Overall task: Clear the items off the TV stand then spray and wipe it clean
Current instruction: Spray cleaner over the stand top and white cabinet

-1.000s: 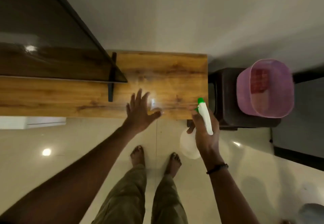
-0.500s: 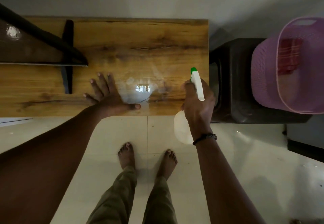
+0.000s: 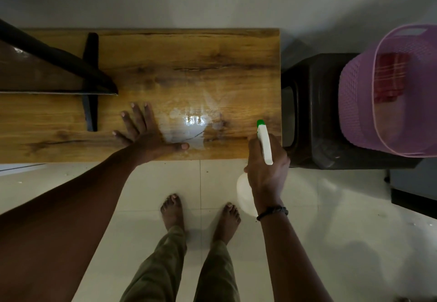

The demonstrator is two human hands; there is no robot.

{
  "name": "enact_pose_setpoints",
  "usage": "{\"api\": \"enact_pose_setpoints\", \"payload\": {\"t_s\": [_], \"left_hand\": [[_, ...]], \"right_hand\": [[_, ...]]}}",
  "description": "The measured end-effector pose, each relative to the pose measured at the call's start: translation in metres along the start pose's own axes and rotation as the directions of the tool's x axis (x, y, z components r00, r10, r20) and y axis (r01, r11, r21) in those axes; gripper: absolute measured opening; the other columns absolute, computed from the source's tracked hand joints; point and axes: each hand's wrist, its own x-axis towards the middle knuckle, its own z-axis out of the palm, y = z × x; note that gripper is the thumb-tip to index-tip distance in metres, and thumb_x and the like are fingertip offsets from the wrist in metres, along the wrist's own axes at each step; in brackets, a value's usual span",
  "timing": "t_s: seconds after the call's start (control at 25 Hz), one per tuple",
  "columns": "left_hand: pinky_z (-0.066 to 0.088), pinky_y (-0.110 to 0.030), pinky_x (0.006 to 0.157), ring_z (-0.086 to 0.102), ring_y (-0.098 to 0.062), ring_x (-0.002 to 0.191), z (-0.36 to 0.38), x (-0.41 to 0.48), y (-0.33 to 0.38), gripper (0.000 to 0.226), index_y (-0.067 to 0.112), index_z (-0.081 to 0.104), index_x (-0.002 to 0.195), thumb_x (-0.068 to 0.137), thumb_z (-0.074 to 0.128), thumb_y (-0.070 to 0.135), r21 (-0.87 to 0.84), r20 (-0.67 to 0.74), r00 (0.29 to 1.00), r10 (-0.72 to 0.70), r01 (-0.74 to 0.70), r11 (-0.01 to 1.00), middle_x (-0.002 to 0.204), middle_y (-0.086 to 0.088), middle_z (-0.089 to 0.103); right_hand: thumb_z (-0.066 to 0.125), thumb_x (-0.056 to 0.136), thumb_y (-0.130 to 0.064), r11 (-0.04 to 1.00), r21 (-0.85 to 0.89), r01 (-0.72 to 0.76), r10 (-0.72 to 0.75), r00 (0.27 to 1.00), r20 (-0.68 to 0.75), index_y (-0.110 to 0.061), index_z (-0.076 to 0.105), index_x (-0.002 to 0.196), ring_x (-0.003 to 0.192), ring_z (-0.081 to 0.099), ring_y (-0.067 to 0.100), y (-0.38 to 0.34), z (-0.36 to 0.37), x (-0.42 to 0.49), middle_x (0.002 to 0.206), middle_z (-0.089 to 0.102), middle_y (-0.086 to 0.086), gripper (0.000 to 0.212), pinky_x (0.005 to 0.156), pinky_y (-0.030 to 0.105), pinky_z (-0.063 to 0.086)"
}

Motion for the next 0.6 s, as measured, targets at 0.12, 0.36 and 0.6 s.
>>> {"api": "enact_pose_setpoints", "payload": {"t_s": [0.12, 0.36, 0.6], "left_hand": [[-0.026, -0.066, 0.107, -0.052, -0.028, 0.137, 0.002, 0.001, -0.001, 0.163, 0.047, -0.057, 0.127, 0.013, 0.039, 0.113, 0.006, -0.011, 1.000, 0.004, -0.004, 1.000, 0.131, 0.012, -0.069], [-0.027, -0.065, 0.105, -0.055, -0.024, 0.131, 0.005, 0.006, -0.008, 0.163, 0.048, -0.055, 0.130, 0.018, 0.044, 0.112, -0.006, -0.041, 0.999, 0.024, -0.025, 1.000, 0.132, 0.015, -0.068], [-0.028, -0.063, 0.105, -0.051, -0.026, 0.138, 0.005, 0.003, -0.006, 0.165, 0.044, -0.049, 0.138, 0.024, 0.050, 0.111, -0.016, -0.039, 0.998, 0.046, -0.046, 0.999, 0.126, 0.016, -0.070]], "right_hand": [[0.059, 0.094, -0.038, 1.000, -0.002, 0.002, -0.002, 1.000, 0.002, -0.018, 0.062, 0.079, 0.057, 0.059, 0.032, 0.015, -0.004, -0.020, 0.063, 0.058, 0.004, 0.024, 0.054, 0.047, 0.056], [0.057, 0.091, -0.041, 0.997, -0.009, -0.074, 0.074, 0.997, -0.033, -0.021, 0.061, 0.071, 0.051, 0.055, 0.025, 0.036, -0.011, -0.044, 0.058, 0.057, 0.000, 0.028, 0.050, 0.031, 0.049], [0.061, 0.101, -0.028, 0.994, -0.052, -0.091, 0.091, 0.996, -0.014, -0.016, 0.067, 0.084, 0.052, 0.059, 0.028, 0.059, -0.024, -0.076, 0.062, 0.060, 0.003, 0.022, 0.050, 0.047, 0.057]]}}
